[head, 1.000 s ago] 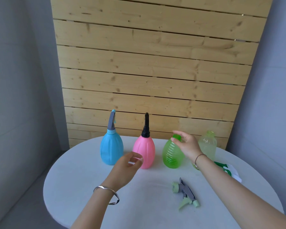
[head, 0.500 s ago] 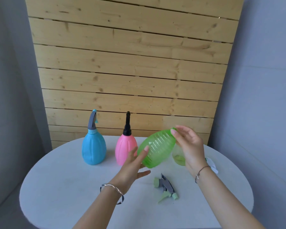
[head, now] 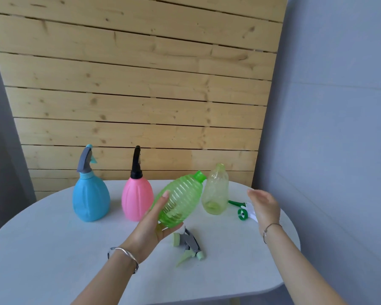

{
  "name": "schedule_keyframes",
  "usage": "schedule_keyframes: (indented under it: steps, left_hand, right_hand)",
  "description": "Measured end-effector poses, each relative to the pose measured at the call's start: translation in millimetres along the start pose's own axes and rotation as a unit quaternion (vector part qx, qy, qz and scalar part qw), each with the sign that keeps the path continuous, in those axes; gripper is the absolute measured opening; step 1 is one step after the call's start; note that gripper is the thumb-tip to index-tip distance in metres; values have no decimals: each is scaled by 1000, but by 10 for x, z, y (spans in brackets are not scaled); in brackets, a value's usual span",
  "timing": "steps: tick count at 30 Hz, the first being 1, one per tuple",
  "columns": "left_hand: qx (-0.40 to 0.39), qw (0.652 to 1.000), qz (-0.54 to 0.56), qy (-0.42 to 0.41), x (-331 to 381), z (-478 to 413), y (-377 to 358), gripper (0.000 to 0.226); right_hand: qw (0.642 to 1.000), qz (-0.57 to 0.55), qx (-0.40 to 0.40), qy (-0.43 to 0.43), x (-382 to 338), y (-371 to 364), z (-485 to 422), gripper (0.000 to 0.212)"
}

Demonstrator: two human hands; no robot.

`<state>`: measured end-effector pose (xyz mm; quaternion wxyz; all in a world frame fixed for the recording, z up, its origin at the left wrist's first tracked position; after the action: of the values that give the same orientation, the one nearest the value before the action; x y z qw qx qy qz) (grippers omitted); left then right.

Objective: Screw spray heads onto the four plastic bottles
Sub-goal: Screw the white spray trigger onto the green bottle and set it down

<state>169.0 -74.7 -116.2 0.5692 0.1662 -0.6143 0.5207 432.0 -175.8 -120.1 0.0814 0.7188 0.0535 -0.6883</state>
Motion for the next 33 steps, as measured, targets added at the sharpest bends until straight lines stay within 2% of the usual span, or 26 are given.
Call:
schedule_keyframes:
  steps: [4,9,13,19,23,28,33]
  left_hand:
    - [-5,1000,-5,3,-28,-28,-6,54]
    - [-5,1000,7,5,-67,-121,11,48]
    - [-13,1000,-3,8,-114,-160,-2,41]
    - [-12,1000,-14,13,-142,-147,-9,46]
    - [-17,1000,-10,8,-116,-121,4,45]
    - [-16,1000,-13,11,-125,-91,-6,49]
    - [-15,1000,-11,8,-130,-74,-25,44]
  right_hand:
    - [989,144,-2,-25,316,4,-196,56]
    - [953,302,-19,-10,398,-48,-299,72]
    - [936,349,-33,-21,423,-54,-317,55]
    - [929,363,-51,-43,448,-49,-324,47]
    - [943,313,-79,-76,458,-1,-297,30]
    - [952,270,-107,-97,389,113,-189,37]
    - [959,227,-129,-109,358,226,-122,19]
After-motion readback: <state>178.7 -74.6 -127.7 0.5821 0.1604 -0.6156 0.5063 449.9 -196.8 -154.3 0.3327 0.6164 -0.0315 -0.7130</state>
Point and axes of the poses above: each hand's wrist, its own z-axis away from the middle knuckle, its own y-axis out of the back of the hand, x = y × z, the point moved 2 cm from there along -z, towards the middle knuckle, and after that the axes turned 11 degrees about x, right-handed, at the moved point
